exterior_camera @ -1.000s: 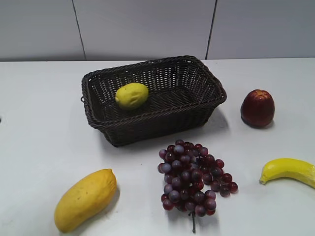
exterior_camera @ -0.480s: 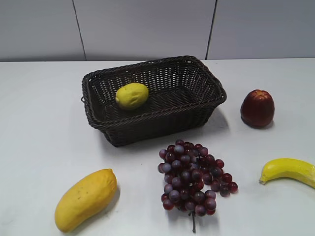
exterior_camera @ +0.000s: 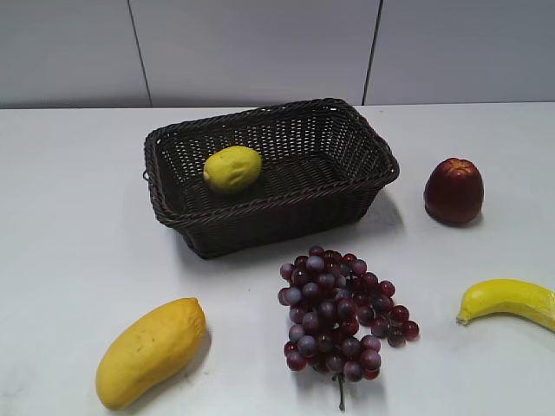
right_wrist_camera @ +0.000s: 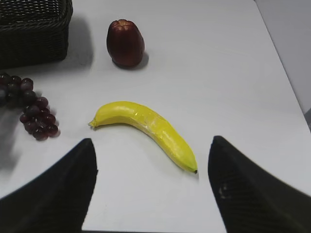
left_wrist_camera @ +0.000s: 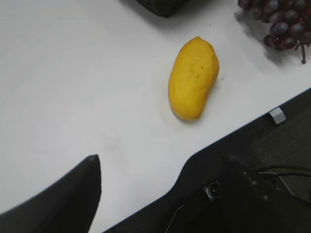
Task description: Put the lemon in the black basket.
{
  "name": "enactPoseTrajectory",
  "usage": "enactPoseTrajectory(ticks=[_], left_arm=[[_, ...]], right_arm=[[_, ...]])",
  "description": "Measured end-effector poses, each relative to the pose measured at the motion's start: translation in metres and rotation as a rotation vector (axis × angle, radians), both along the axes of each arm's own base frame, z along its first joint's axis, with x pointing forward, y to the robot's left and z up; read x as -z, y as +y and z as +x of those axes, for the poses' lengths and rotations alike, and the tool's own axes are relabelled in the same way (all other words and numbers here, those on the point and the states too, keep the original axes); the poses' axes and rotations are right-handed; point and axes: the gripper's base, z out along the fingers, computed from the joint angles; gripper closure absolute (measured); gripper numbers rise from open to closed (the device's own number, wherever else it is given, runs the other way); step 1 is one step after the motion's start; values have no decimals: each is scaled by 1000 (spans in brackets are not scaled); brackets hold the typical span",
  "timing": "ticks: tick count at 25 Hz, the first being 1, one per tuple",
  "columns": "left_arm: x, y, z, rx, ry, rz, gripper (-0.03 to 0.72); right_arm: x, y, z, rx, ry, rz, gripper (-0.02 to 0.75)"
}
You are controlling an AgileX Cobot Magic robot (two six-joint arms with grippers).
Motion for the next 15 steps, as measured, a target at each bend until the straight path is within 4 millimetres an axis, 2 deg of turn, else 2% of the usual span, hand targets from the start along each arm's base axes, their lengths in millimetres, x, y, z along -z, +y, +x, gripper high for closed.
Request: enactPoseTrajectory(ticks=[9,15], left_arm=[[-1,0,-1,2,-9,-11,131],[-4,9,-16,-105,-127,-67,131]], right_arm=[[0,0,0,0,0,0,155],[0,0,0,0,0,0,155]])
